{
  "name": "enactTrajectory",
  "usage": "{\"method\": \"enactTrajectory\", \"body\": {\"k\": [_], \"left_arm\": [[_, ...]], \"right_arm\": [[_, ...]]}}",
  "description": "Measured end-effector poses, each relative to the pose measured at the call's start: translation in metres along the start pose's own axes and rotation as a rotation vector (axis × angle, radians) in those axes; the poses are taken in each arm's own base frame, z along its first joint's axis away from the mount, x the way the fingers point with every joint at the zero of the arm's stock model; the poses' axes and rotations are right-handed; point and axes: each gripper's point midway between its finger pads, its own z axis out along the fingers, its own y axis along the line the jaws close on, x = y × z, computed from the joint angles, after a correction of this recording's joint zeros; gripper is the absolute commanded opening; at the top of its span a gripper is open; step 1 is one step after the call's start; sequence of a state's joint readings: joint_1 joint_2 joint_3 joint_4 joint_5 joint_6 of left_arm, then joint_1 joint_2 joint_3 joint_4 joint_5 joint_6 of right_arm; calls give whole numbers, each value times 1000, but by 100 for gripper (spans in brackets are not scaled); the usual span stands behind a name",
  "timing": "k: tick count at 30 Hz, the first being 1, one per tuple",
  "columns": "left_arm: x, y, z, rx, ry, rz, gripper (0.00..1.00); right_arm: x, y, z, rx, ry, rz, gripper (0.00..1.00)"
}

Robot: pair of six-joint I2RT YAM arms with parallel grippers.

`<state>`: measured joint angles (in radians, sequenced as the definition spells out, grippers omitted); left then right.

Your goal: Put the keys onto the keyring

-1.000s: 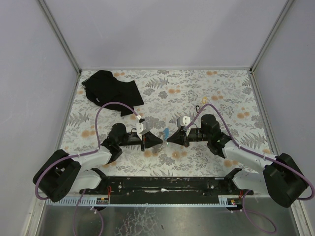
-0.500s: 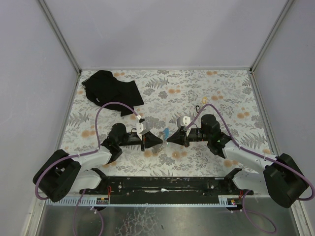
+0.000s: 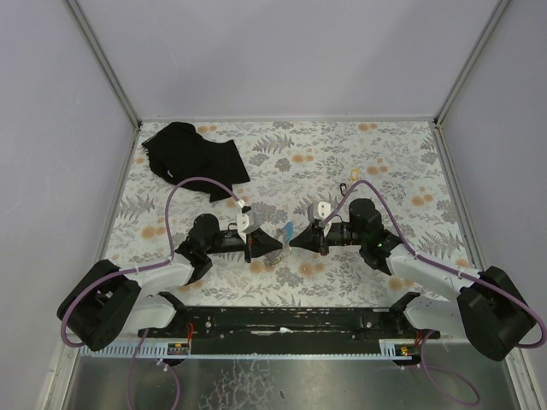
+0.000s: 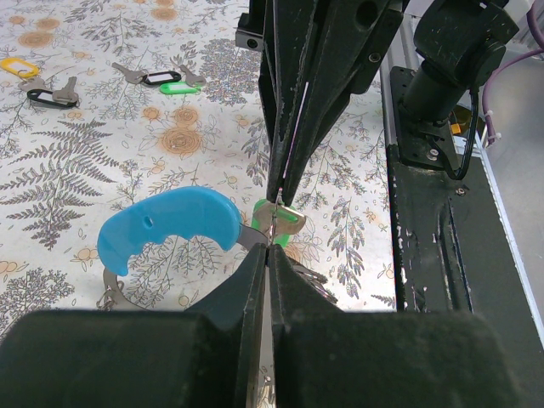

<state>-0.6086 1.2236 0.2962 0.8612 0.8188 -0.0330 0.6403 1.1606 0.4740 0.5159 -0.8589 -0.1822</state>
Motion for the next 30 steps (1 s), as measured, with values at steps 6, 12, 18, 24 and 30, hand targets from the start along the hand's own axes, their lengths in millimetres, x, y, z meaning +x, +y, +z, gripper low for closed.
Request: {"method": "enactTrajectory", "body": {"k": [6,12,18,24,30], "left_arm": [[0,0,0,0,0,0,0],[0,0,0,0,0,0,0],[0,0,0,1,0,-2,0],[0,0,0,1,0,-2,0],[2,-1,0,11,6,-7,0]], "right_arm": [[-1,-1,1,1,-5,-6,0],[1,-1,1,-1,-2,2,0],[2,-1,2,-1,0,4,0],[2,-2,2,2,1,-2,0],[1,-3,1,3,-2,-23,0]]}}
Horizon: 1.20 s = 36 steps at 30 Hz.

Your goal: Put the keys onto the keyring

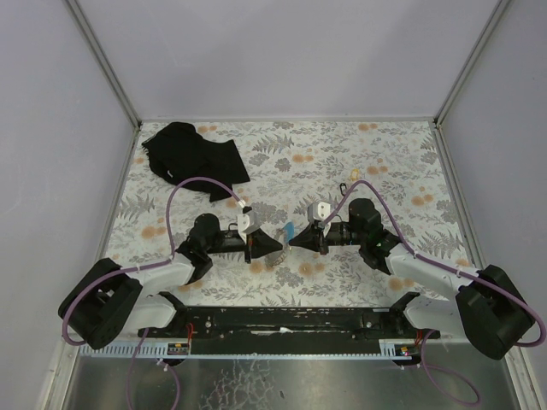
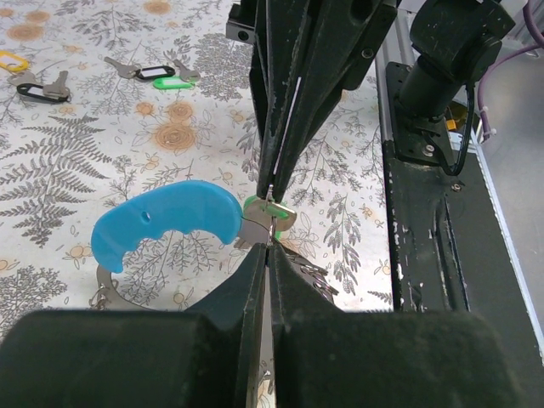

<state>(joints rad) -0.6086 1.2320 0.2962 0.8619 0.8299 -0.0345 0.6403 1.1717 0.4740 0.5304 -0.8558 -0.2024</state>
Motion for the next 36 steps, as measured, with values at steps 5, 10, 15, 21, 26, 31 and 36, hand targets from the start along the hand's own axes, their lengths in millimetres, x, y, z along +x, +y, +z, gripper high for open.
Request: {"method": "enactTrajectory", "body": {"k": [5,10,15,21,26,31,36], "left_arm": [[3,-2,0,16,9,-8,0],[3,-3,0,19,9,-9,0],[3,-3,0,18,9,-14,0],[3,-2,0,13,8,-21,0],[3,-2,0,8,7,-24,0],[1,-1,1,8,1,-22,0],[0,-1,1,8,-3,-21,0]], "right_arm": [[0,0,0,0,-1,-16,0],[0,0,0,-3,0,-24,0],[0,1,-1,-3,5,-22,0],[-6,3,-4,-1,-7,-39,0],[-6,4,-4,-3,-8,-42,0],[-4,6,-3,-17,-4,-36,0],[-2,8,-2,-28,0,-31,0]]}}
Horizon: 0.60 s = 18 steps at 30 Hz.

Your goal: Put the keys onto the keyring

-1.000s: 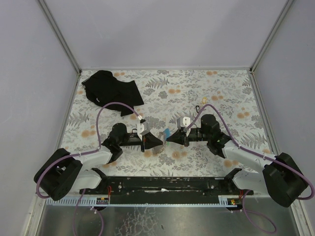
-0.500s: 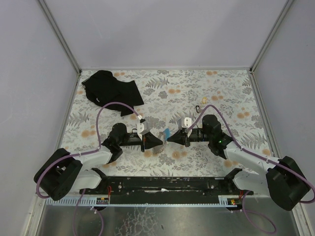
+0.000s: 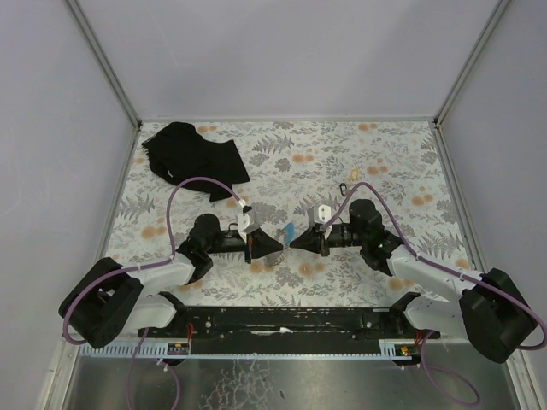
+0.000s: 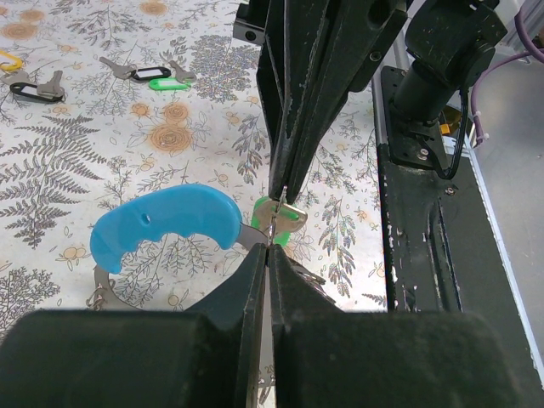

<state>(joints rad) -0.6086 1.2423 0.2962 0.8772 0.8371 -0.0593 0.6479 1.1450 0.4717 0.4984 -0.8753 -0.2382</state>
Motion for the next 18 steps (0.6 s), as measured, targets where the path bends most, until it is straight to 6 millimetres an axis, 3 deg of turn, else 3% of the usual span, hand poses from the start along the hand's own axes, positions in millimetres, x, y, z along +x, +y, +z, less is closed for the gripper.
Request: {"method": "enactTrajectory", "body": {"k": [18], "left_arm": [[0,0,0,0,0,0,0]], "right_arm": [[1,-2,1,9,4,-18,0]]}}
